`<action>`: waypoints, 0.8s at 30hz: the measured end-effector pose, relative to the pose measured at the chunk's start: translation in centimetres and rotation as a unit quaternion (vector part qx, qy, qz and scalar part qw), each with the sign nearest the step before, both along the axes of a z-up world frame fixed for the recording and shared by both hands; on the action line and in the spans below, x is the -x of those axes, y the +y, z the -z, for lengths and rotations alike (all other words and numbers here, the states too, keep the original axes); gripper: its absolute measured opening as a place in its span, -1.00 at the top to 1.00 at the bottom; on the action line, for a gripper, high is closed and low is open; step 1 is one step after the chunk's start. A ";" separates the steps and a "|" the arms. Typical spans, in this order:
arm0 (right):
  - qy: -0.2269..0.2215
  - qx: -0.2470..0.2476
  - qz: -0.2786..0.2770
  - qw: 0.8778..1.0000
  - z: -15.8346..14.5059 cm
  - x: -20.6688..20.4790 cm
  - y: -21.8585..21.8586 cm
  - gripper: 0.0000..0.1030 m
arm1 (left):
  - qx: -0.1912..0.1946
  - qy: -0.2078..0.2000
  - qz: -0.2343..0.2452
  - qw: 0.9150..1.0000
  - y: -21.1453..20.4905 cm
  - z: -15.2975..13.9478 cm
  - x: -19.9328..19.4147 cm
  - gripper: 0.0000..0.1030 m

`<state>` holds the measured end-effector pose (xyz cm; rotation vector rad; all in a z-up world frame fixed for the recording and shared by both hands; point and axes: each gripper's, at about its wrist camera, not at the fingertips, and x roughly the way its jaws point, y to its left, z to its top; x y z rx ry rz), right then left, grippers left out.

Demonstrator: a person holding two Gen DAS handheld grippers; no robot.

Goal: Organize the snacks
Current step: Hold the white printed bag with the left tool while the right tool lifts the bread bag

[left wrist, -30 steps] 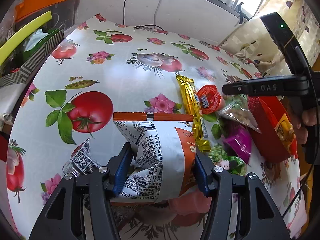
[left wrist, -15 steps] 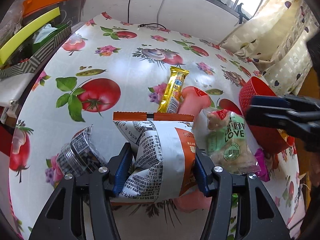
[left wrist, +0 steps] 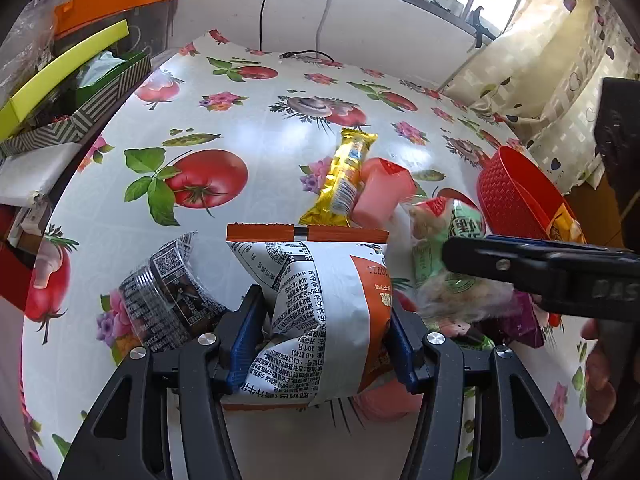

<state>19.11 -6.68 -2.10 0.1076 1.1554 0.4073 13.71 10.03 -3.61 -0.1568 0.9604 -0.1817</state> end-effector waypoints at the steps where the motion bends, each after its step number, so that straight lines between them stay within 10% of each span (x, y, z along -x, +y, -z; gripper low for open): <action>1: 0.000 0.009 -0.002 1.000 0.3 -0.1 0.1 -0.28 | 0.000 0.001 0.000 1.000 0.0 0.0 0.0 -0.11; 10: -0.012 0.031 -0.023 0.999 1.1 0.9 -0.4 -0.03 | 0.011 -0.015 -0.012 1.000 0.3 -0.4 0.9 0.01; 17: -0.057 0.009 -0.040 0.997 -0.8 2.3 -0.9 0.60 | 0.015 -0.040 -0.009 0.999 -0.1 -1.9 1.6 0.04; 24: -0.072 0.002 -0.062 0.996 -1.1 2.7 -1.1 0.69 | 0.008 -0.043 -0.007 0.999 -1.3 -2.6 1.8 0.04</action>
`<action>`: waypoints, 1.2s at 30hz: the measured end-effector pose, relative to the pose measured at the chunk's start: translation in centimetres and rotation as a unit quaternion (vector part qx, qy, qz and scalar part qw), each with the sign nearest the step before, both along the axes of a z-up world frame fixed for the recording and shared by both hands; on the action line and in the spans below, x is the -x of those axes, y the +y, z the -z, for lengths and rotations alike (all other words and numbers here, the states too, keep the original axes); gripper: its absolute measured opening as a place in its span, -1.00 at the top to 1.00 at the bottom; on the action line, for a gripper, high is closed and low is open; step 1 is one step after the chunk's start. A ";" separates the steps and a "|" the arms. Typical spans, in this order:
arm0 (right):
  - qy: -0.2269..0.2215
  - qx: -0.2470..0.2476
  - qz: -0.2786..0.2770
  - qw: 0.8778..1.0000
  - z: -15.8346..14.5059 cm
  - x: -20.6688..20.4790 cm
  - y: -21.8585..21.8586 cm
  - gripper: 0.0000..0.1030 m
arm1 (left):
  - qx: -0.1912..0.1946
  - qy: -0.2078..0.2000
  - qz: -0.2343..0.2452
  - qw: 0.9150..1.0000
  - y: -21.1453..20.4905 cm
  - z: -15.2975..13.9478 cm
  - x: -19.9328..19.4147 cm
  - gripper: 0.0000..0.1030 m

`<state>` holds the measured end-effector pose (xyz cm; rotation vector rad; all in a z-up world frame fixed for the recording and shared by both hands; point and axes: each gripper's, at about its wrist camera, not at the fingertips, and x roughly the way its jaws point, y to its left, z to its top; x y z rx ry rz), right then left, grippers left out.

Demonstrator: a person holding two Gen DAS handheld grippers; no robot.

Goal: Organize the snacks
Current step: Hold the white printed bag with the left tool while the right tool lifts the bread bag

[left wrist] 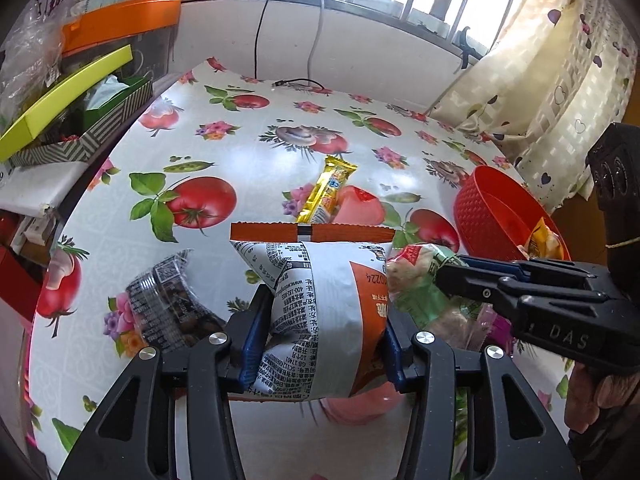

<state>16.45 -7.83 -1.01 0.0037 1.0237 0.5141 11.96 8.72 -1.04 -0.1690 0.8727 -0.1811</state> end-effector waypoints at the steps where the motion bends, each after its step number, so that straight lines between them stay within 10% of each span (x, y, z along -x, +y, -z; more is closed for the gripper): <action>1: -0.004 0.004 -0.005 1.000 -0.1 0.2 0.1 0.71 | 0.000 0.000 0.000 1.000 -0.1 -0.1 0.1 0.04; 22: -0.064 -0.012 -0.036 0.997 -3.4 2.8 -0.4 0.99 | 0.000 -0.022 -0.014 1.000 0.7 -2.6 2.3 0.04; 25: -0.054 -0.024 -0.044 0.997 -3.5 2.4 -1.0 0.67 | 0.002 -0.017 -0.013 1.000 1.0 -2.2 2.2 0.04; 28: -0.060 -0.016 -0.063 0.996 -3.8 2.3 -0.8 -0.19 | 0.004 -0.011 -0.011 1.000 1.2 -1.8 2.0 0.04; 36: 0.028 0.078 -0.102 0.991 0.8 0.0 2.4 -0.18 | 0.011 0.002 -0.011 1.000 1.3 -0.9 1.3 0.04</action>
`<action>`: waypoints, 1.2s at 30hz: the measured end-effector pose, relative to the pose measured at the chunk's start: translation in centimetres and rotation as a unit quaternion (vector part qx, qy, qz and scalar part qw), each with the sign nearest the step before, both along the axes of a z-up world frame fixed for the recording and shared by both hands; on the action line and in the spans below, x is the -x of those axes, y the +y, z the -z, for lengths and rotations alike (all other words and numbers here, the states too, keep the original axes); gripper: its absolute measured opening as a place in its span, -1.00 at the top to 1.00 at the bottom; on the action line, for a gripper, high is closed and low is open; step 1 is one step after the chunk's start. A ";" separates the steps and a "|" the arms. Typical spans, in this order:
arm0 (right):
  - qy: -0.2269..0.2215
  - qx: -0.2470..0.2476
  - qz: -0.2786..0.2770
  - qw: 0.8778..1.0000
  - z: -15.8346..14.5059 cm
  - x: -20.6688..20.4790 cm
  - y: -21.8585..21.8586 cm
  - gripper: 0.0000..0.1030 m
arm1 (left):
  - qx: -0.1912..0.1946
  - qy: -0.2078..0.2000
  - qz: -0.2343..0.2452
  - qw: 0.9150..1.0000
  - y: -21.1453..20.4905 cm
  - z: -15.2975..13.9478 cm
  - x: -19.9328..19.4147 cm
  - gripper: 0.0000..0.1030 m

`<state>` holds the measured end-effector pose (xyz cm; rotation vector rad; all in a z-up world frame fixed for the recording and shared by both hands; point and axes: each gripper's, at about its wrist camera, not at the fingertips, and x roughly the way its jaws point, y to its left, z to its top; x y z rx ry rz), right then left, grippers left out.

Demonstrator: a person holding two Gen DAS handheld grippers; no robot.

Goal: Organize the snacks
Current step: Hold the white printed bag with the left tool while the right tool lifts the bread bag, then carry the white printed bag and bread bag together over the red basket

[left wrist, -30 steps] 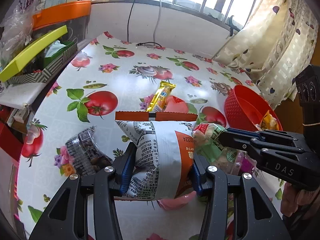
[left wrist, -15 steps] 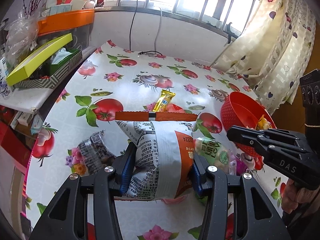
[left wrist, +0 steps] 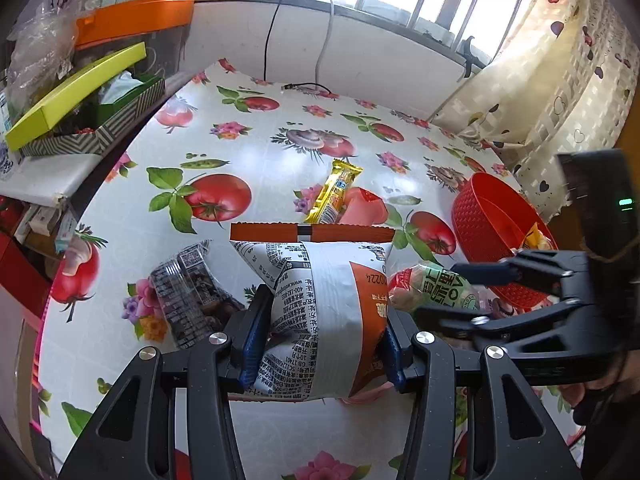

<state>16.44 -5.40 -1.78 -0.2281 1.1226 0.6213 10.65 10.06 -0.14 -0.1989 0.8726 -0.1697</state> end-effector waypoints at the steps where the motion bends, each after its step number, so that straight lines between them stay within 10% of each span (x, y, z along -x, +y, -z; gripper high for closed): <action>1: 0.005 0.007 0.004 1.000 0.5 -0.1 0.0 -0.11 | -0.002 -0.001 0.002 1.000 -0.1 0.0 0.0 0.04; 9: -0.016 -0.020 0.012 1.000 0.4 0.4 -0.4 0.51 | -0.001 -0.002 0.002 1.000 0.1 -0.1 0.0 0.04; 36: -0.124 -0.125 0.066 0.982 -7.2 3.9 -6.2 0.54 | -0.033 -0.058 0.036 0.997 -5.0 -5.0 -0.1 0.04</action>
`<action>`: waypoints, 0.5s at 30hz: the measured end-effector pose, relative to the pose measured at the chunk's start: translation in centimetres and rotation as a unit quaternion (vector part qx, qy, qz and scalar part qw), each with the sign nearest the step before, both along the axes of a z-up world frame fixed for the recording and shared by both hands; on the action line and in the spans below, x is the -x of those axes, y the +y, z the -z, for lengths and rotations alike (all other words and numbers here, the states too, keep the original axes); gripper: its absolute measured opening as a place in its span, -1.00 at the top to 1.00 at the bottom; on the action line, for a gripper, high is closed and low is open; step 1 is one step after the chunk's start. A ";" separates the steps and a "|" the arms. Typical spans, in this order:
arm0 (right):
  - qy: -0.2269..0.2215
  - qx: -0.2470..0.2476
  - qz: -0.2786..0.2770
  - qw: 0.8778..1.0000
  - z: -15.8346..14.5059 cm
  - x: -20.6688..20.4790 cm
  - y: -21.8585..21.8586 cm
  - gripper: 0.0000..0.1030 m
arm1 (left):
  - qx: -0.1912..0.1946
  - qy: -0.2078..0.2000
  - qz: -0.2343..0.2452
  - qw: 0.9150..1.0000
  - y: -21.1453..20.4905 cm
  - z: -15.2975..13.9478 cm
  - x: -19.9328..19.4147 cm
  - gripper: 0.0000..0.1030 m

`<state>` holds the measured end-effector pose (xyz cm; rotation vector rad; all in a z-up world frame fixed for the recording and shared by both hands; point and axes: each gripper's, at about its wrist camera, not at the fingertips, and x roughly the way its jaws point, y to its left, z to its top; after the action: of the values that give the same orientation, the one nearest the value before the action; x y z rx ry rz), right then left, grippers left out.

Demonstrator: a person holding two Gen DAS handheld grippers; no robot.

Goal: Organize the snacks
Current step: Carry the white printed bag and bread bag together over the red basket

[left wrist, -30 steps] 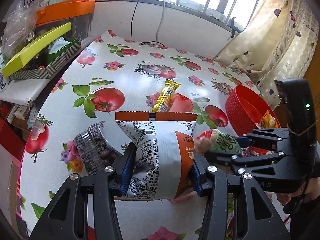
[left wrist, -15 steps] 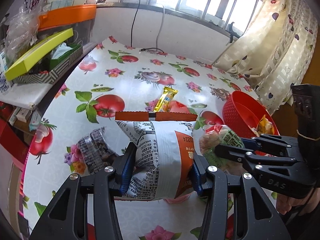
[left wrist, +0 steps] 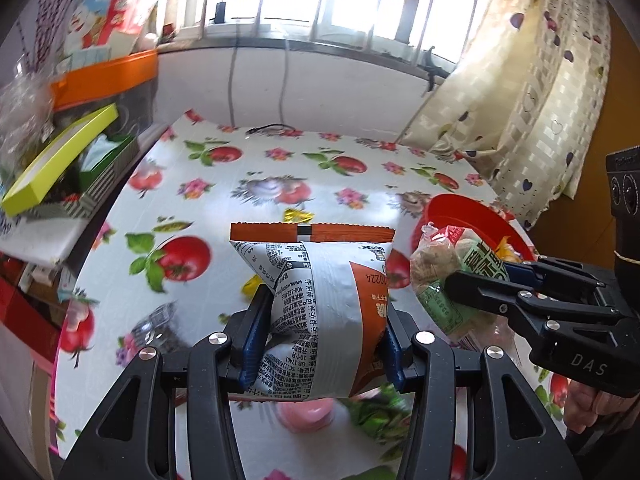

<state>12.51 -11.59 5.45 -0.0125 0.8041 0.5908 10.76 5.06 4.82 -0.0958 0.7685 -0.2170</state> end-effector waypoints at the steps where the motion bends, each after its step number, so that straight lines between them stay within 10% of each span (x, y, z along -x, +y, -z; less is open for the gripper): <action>1: -0.003 -0.001 0.003 1.000 -0.2 0.0 -0.5 0.54 | -0.002 -0.002 0.005 1.000 -0.4 -0.2 -0.1 0.04; 15: -0.027 -0.005 0.086 0.996 -1.9 -1.8 -8.9 0.54 | -0.009 -0.015 0.088 0.996 -8.7 -1.5 -3.6 0.04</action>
<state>14.30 -20.46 7.35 0.0484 0.7413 0.4296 14.38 -3.68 6.30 -0.0071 0.7500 -0.3769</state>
